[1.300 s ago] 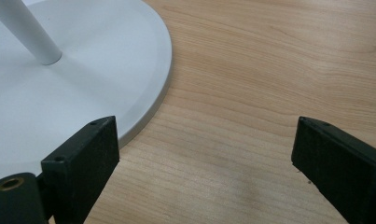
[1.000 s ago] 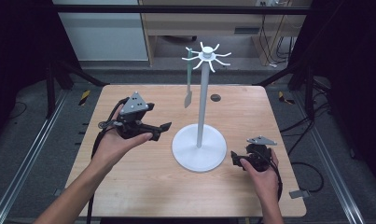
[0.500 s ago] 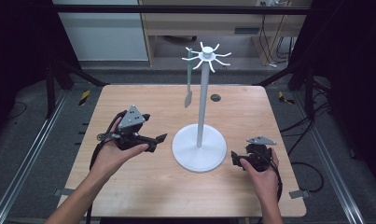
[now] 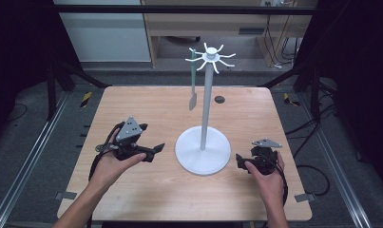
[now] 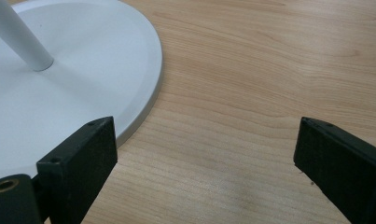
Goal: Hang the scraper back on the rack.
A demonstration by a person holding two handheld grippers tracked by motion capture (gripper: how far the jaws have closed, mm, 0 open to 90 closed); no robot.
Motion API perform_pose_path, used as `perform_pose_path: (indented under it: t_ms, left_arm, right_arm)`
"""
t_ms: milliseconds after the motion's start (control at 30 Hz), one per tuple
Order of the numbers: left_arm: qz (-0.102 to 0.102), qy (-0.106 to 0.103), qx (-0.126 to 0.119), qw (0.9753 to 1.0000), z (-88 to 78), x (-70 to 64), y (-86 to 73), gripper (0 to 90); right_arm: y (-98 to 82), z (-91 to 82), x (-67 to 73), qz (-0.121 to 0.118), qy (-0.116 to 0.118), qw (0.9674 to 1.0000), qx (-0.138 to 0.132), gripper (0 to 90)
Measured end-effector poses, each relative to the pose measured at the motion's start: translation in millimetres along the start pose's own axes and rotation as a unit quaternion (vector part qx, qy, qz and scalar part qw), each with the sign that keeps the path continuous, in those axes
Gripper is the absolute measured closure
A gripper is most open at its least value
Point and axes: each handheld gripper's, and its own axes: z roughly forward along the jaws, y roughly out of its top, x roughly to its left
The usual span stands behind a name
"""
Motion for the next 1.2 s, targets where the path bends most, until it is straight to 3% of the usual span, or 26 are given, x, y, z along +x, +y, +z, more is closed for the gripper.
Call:
perform_pose_path:
  t_ms: [267,700,867,1200]
  left_arm:
    - [0.002,0.012,0.012,0.9999,5.4,-1.5,-15.9,3.6]
    - [0.004,0.02,0.04,0.999,15.7,0.7,-51.0,3.5]
    - [-0.017,0.016,0.045,0.9987,16.3,6.2,-61.5,3.8]
    - [-0.03,0.035,0.065,0.9968,12.7,22.6,-83.6,4.5]
  right_arm:
    - [-0.1,0.3,0.4,0.0,-0.001,1.0,0.002,6.3]
    - [-0.7,-0.2,1.0,-0.002,-0.001,1.0,0.003,6.4]
    - [-0.8,-0.1,1.2,-0.002,-0.001,1.0,0.004,6.5]
    - [-1.3,0.2,1.2,-0.004,0.0,1.0,0.007,6.7]
